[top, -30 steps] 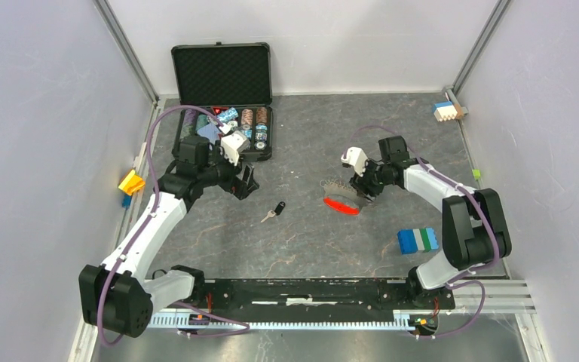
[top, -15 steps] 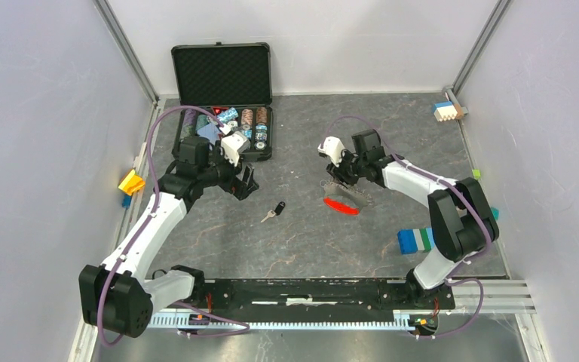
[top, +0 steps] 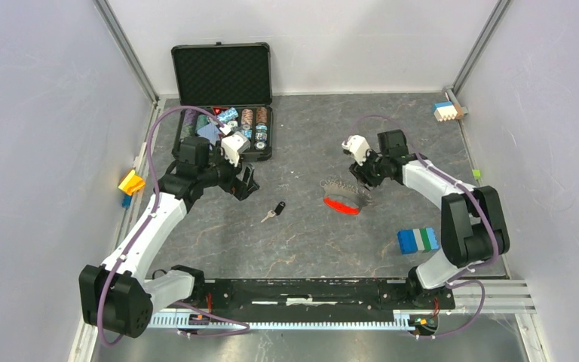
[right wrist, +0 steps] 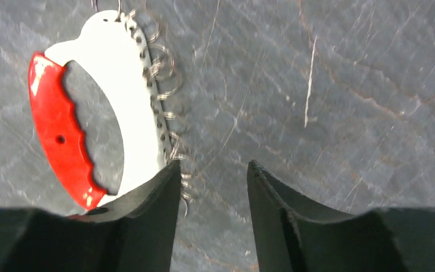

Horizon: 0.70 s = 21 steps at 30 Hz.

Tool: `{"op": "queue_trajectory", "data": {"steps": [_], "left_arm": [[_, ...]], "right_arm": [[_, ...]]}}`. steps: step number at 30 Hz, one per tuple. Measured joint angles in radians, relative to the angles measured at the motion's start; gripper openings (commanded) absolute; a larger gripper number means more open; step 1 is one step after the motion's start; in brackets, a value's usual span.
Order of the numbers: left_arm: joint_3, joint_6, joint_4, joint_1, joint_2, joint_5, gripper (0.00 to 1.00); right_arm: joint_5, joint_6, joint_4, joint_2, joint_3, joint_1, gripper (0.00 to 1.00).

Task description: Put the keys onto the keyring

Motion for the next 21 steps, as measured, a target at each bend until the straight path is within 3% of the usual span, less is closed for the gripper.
{"op": "queue_trajectory", "data": {"steps": [13,21], "left_arm": [[0.0,0.0,0.0,0.0,0.0,0.001,1.0],[0.0,0.0,0.0,0.0,0.0,0.001,1.0]], "right_arm": [[-0.127,-0.245,-0.205,-0.004,-0.018,-0.084,0.6],[-0.158,-0.335,-0.26,0.11,0.048,-0.104,0.53]]}}
